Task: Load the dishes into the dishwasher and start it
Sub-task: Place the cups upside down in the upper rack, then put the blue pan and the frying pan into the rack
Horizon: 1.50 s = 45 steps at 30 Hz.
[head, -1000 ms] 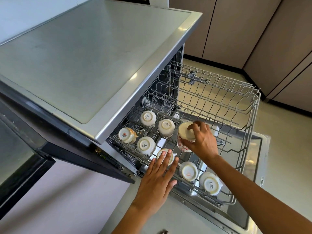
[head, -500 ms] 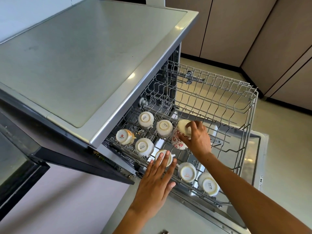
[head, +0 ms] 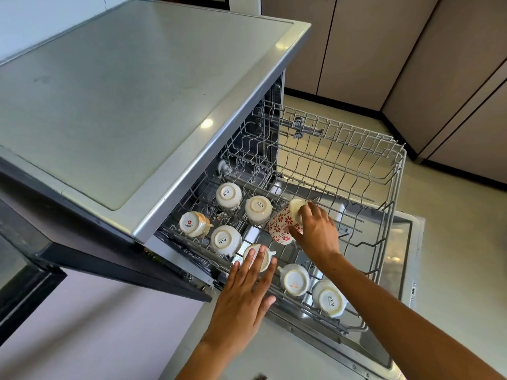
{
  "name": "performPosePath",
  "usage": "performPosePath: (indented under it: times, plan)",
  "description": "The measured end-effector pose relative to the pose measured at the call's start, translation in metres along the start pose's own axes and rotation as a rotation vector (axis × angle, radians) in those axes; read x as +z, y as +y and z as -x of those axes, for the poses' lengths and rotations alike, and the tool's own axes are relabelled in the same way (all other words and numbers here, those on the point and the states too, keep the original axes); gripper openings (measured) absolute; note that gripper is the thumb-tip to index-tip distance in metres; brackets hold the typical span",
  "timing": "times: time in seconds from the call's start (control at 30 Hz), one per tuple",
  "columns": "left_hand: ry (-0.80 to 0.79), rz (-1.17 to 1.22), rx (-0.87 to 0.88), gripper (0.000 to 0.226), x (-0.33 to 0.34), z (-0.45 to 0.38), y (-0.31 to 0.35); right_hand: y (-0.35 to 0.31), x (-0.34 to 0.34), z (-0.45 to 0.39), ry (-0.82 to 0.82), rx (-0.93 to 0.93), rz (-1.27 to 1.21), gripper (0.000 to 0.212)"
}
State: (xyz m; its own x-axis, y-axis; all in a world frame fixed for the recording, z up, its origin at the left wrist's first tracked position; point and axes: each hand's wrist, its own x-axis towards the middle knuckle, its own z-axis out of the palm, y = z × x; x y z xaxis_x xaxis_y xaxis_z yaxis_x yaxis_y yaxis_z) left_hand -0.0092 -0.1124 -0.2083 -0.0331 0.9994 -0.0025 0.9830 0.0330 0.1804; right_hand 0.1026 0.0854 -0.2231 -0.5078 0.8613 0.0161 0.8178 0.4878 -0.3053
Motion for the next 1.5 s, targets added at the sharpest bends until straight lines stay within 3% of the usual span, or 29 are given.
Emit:
performPosePath:
  times: [0.23,0.47,0.7,0.87,1.07,1.3,1.5]
  plan:
    - [-0.020,-0.025,0.004,0.058,-0.002,0.000,-0.001,-0.005,-0.006,0.008,0.102,0.000,-0.015,0.048]
    - [-0.038,-0.053,-0.003,0.057,-0.003,0.003,-0.002,-0.011,-0.028,0.027,0.253,-0.097,-0.167,0.020]
    - [0.161,0.030,-0.153,0.050,-0.077,0.042,0.018,-0.057,-0.086,0.079,0.306,-0.149,-0.455,0.012]
    - [0.313,-0.050,-0.372,0.052,-0.189,0.132,0.030,-0.141,-0.151,0.130,0.244,-0.328,-0.592,0.011]
    - [0.446,-0.214,-0.759,0.056,-0.295,0.274,0.037,-0.285,-0.233,0.196,0.091,-0.549,-0.785,0.014]
    - [0.643,-0.252,-1.149,0.060,-0.336,0.389,0.035,-0.426,-0.270,0.233,-0.062,-0.862,-0.848,0.011]
    - [0.690,-0.266,-1.257,0.061,-0.338,0.422,-0.012,-0.508,-0.253,0.227,-0.038,-0.967,-0.802,0.005]
